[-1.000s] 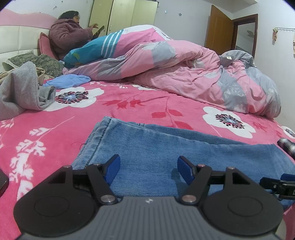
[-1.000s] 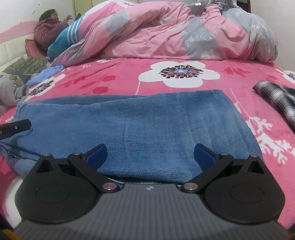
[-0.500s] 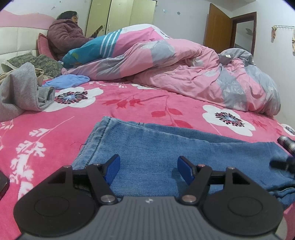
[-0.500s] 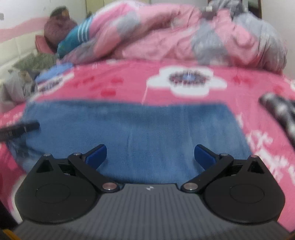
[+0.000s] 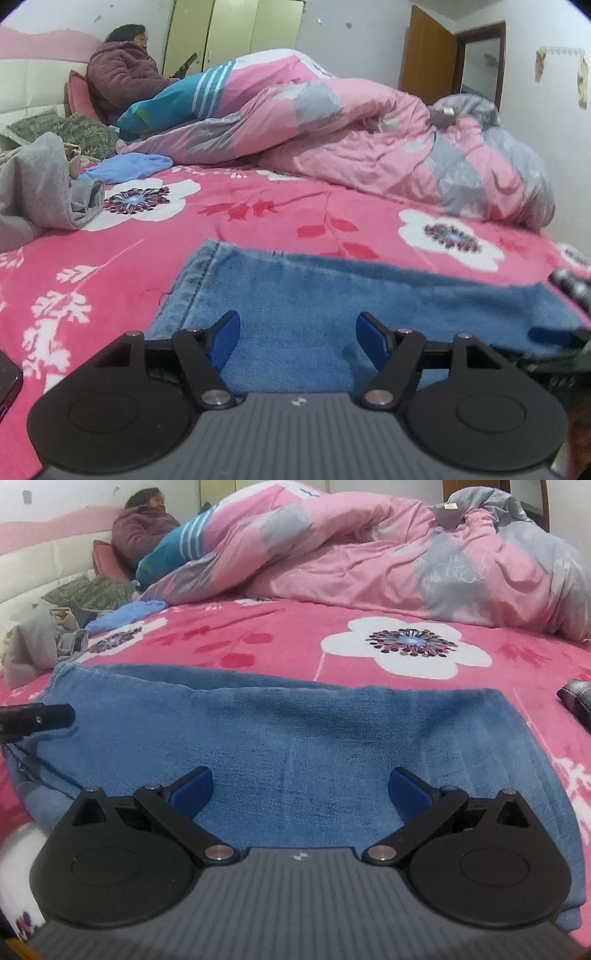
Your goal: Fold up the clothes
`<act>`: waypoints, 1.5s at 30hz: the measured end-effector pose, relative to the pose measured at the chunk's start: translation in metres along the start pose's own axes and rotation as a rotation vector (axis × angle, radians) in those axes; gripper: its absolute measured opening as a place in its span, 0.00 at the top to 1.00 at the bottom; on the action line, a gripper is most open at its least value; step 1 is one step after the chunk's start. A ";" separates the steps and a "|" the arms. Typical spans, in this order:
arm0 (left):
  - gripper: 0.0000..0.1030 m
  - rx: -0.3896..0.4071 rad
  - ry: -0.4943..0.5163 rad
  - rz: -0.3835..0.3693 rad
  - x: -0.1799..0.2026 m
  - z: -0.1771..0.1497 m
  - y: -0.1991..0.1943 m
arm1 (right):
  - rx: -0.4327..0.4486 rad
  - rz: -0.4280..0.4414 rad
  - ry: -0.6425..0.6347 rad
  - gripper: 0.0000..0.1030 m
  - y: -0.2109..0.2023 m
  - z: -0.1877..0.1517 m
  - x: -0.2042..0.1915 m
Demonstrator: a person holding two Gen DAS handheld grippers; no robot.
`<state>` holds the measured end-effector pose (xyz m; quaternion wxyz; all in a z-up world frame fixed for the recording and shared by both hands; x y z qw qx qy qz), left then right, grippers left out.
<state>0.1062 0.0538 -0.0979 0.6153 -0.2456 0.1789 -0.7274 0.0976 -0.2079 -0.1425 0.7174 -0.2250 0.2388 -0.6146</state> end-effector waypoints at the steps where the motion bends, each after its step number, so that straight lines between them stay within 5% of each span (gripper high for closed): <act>1: 0.31 0.006 0.001 -0.001 0.001 0.004 0.000 | 0.003 0.003 0.001 0.01 0.000 0.000 0.000; 6: 0.31 0.005 0.032 0.006 0.008 0.020 0.019 | 0.016 0.008 0.001 0.01 0.001 -0.001 0.001; 9: 0.34 -0.091 -0.011 0.048 -0.001 0.012 0.050 | 0.019 0.011 0.001 0.01 0.002 0.000 0.002; 16: 0.33 -0.077 0.014 0.051 -0.004 0.011 0.053 | 0.055 -0.036 0.012 0.01 -0.025 0.013 0.015; 19: 0.32 -0.073 0.022 0.053 -0.004 0.010 0.053 | 0.095 -0.084 0.009 0.01 -0.039 0.024 0.039; 24: 0.32 -0.069 0.032 0.054 -0.002 0.010 0.053 | -0.055 -0.142 0.171 0.06 -0.020 0.003 0.119; 28: 0.32 -0.067 0.037 0.058 -0.002 0.010 0.053 | -0.019 -0.178 0.164 0.25 -0.039 0.026 0.125; 31: 0.31 -0.068 0.041 0.062 -0.001 0.010 0.053 | 0.019 -0.076 0.091 0.43 -0.038 0.053 0.093; 36: 0.31 -0.069 0.050 0.052 -0.002 0.010 0.052 | -0.115 0.051 -0.020 0.77 0.011 0.053 0.059; 40: 0.31 -0.064 0.052 0.038 -0.002 0.009 0.051 | -0.119 -0.047 0.062 0.96 0.022 0.056 0.101; 45: 0.31 -0.062 0.053 0.038 -0.002 0.008 0.051 | -0.099 -0.155 0.210 0.94 0.013 0.057 0.157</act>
Point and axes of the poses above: each gripper's, at about its wrist camera, not at the fingertips, and y roughly the way its jaws point, x to its right, z to its top, the point moved 8 cm from there along y, roughly the way its jaws point, and after that the axes turned 6 degrees about -x, right-handed, at the moved point
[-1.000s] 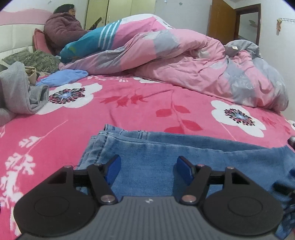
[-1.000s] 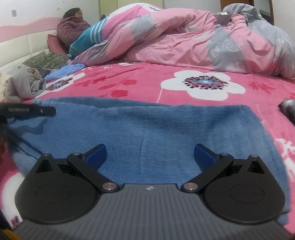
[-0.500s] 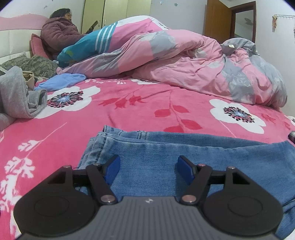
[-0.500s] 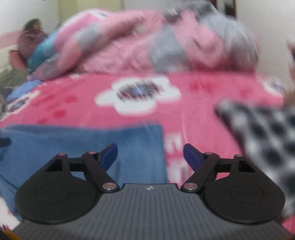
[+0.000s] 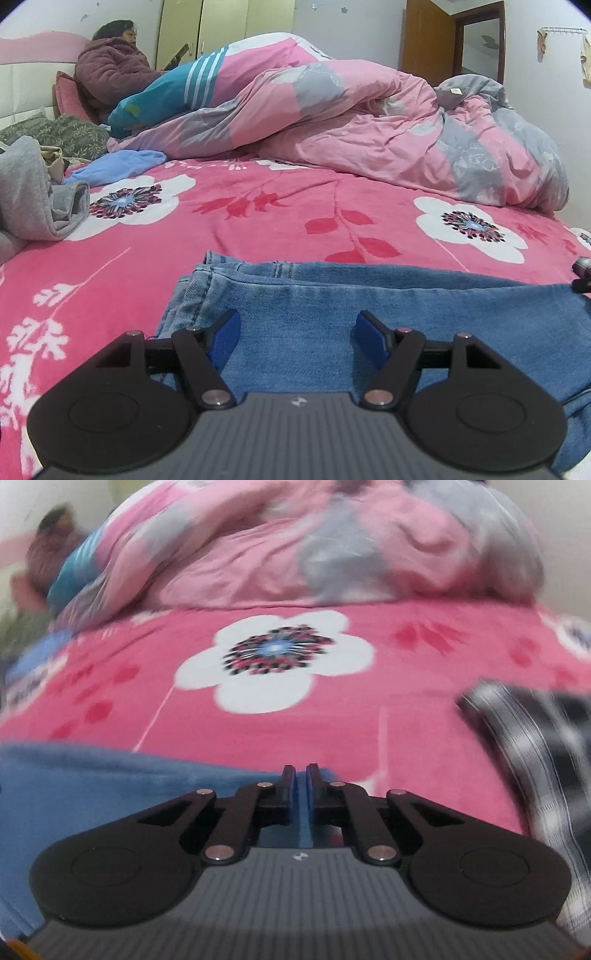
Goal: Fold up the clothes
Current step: 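Sweep both open tools across the blue jeans to flatten the fold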
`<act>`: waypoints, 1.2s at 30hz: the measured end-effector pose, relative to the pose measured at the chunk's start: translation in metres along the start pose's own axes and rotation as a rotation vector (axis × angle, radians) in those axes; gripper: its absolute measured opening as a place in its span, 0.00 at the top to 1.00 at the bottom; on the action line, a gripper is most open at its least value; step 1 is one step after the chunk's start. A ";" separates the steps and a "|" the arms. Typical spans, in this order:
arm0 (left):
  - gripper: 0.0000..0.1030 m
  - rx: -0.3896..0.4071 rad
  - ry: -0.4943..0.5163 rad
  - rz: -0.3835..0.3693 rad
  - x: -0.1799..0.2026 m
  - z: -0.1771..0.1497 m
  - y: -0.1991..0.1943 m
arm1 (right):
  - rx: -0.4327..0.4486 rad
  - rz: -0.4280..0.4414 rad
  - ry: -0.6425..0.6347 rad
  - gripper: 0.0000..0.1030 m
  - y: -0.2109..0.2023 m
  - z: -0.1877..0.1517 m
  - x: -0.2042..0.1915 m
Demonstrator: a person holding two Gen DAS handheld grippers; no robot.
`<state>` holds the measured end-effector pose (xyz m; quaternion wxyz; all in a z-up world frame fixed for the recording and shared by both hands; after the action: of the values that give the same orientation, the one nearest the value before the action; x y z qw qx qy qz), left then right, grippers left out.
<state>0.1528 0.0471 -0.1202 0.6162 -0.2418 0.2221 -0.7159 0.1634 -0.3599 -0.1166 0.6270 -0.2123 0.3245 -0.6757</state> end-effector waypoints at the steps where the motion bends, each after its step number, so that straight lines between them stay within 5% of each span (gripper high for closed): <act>1: 0.31 -0.001 -0.001 -0.001 0.000 0.000 0.000 | 0.016 -0.018 -0.003 0.89 -0.006 0.001 0.002; 4: 0.31 -0.005 -0.001 0.000 0.000 0.001 0.000 | 0.084 0.073 -0.046 0.89 -0.032 0.000 -0.014; 7: 0.31 -0.014 -0.016 -0.008 -0.001 0.002 0.000 | 0.040 0.161 -0.110 0.91 -0.036 -0.020 -0.035; 11: 0.31 -0.026 -0.019 -0.013 -0.002 0.003 0.000 | 0.006 0.125 0.003 1.00 -0.036 -0.044 0.008; 14: 0.31 -0.032 -0.018 -0.014 -0.002 0.003 0.000 | 0.082 0.009 -0.047 0.93 -0.064 -0.042 0.007; 19: 0.31 -0.034 -0.019 -0.011 -0.001 0.002 0.000 | 0.137 0.227 -0.184 0.93 -0.091 -0.059 -0.053; 22: 0.31 -0.031 -0.012 -0.011 0.000 0.002 -0.001 | 0.081 0.208 -0.300 0.86 -0.083 -0.097 -0.064; 25: 0.31 -0.032 -0.005 -0.010 0.000 0.002 -0.001 | 0.060 0.262 -0.136 0.86 -0.083 -0.106 -0.038; 31: 0.31 -0.050 -0.001 -0.004 0.001 0.003 -0.001 | 0.196 0.254 -0.221 0.73 -0.117 -0.096 -0.061; 34: 0.31 -0.060 0.001 0.004 0.003 0.004 -0.002 | 0.180 0.173 -0.243 0.53 -0.095 -0.103 -0.059; 36: 0.29 -0.068 0.008 0.016 0.005 0.005 -0.003 | 0.181 0.159 -0.243 0.51 -0.088 -0.108 -0.055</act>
<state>0.1525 0.0426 -0.1142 0.6124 -0.2582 0.2508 -0.7038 0.0324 -0.2862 -0.1234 0.7295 -0.2088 0.2002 -0.6198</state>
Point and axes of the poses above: each gripper's, at about its wrist camera, not at the fingertips, and y roughly the way its jaws point, x to its right, z to its top, the point moved 8 cm from there along y, roughly the way its jaws point, and after that the axes turned 6 degrees about -x, right-handed, at the moved point
